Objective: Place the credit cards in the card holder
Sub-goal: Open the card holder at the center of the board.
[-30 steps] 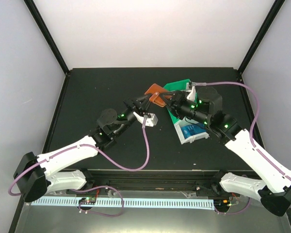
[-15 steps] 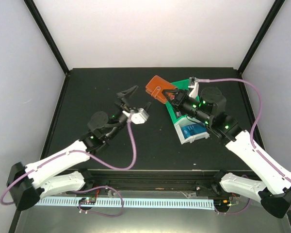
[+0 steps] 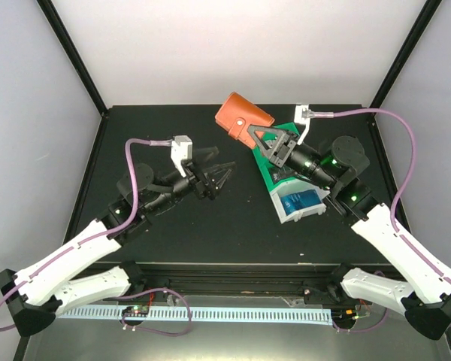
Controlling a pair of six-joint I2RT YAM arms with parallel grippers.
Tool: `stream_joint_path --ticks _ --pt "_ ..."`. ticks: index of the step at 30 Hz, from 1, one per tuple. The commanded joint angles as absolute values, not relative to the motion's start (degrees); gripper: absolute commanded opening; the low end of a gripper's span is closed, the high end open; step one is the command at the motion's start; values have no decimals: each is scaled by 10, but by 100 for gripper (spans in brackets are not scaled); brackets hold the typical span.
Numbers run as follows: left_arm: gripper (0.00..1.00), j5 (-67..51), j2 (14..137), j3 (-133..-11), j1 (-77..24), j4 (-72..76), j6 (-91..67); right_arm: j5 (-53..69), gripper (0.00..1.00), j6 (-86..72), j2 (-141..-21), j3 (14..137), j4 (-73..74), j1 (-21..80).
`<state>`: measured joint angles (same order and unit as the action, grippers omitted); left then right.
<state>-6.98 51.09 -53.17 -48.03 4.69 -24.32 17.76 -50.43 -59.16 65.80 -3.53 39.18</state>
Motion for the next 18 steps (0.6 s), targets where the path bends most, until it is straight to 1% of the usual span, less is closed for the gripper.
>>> stream_joint_path --ticks 1,4,7,11,13,15,18 --pt "99 -158 524 -544 -473 97 -474 275 1 -501 -583 632 -149 390" --pt "99 -174 525 -527 -473 174 -510 307 1 -514 -585 622 -169 390" --pt "99 -170 523 -526 -472 205 -512 334 1 -528 -586 615 -190 390" --pt "99 -141 516 -519 -468 225 -524 359 1 -546 -587 612 -205 391" --pt "96 -106 505 -505 -467 246 -539 371 1 -556 -588 609 -213 391" --pt "89 -92 500 -500 -465 265 -538 377 1 -565 -588 604 -218 391" --pt "70 -100 505 -505 -463 279 -536 385 2 -573 -591 597 -225 391"
